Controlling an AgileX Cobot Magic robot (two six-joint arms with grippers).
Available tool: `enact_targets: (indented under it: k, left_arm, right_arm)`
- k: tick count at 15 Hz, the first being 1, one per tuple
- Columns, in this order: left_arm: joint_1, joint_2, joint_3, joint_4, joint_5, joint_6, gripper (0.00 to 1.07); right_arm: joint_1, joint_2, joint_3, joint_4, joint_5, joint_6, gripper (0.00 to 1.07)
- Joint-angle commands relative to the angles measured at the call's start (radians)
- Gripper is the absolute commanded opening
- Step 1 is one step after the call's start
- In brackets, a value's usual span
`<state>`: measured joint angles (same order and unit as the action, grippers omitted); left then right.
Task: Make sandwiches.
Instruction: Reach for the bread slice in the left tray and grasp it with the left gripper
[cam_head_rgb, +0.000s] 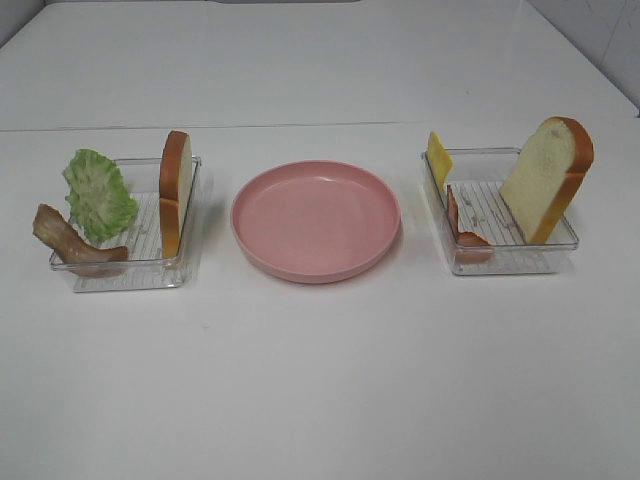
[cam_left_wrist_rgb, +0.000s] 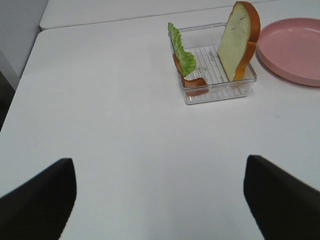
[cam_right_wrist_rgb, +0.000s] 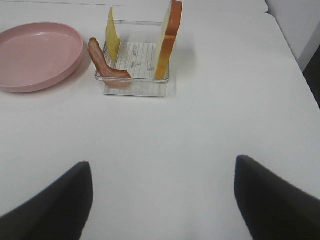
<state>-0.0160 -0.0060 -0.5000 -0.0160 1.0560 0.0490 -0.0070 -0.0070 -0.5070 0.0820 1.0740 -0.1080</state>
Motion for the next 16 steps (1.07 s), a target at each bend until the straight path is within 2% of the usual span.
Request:
enact_targets:
  k: [1, 16]
  left_arm:
    - [-0.004, -0.02, 0.002, -0.004, -0.011, 0.001, 0.86]
    - [-0.004, -0.02, 0.0, -0.005, -0.013, 0.001, 0.86]
  right_arm:
    - [-0.004, -0.009, 0.001, 0.002, -0.011, -0.006, 0.74]
    - [-0.004, -0.009, 0.001, 0.002, -0.011, -0.006, 0.74]
